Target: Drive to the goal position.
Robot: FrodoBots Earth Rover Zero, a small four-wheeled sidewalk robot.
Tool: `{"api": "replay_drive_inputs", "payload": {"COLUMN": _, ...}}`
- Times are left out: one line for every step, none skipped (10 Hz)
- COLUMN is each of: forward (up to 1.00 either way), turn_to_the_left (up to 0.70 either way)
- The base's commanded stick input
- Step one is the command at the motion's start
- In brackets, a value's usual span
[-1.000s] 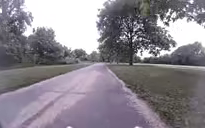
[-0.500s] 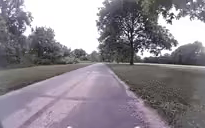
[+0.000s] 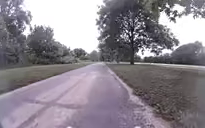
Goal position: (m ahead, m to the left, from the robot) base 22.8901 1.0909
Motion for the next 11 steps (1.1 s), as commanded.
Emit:
{"api": "replay_drive_inputs", "payload": {"forward": 0.68, "turn_to_the_left": 0.0}}
{"api": "replay_drive_inputs", "payload": {"forward": 0.68, "turn_to_the_left": 0.0}}
{"api": "replay_drive_inputs", "payload": {"forward": 0.68, "turn_to_the_left": 0.0}}
{"api": "replay_drive_inputs", "payload": {"forward": 0.68, "turn_to_the_left": 0.0}}
{"api": "replay_drive_inputs", "payload": {"forward": 0.68, "turn_to_the_left": 0.0}}
{"api": "replay_drive_inputs", "payload": {"forward": 0.68, "turn_to_the_left": 0.0}}
{"api": "replay_drive_inputs", "payload": {"forward": 0.68, "turn_to_the_left": 0.0}}
{"api": "replay_drive_inputs", "payload": {"forward": 0.68, "turn_to_the_left": 0.0}}
{"api": "replay_drive_inputs", "payload": {"forward": 0.68, "turn_to_the_left": 0.0}}
{"api": "replay_drive_inputs", "payload": {"forward": 0.68, "turn_to_the_left": 0.0}}
{"api": "replay_drive_inputs", "payload": {"forward": 0.68, "turn_to_the_left": 0.0}}
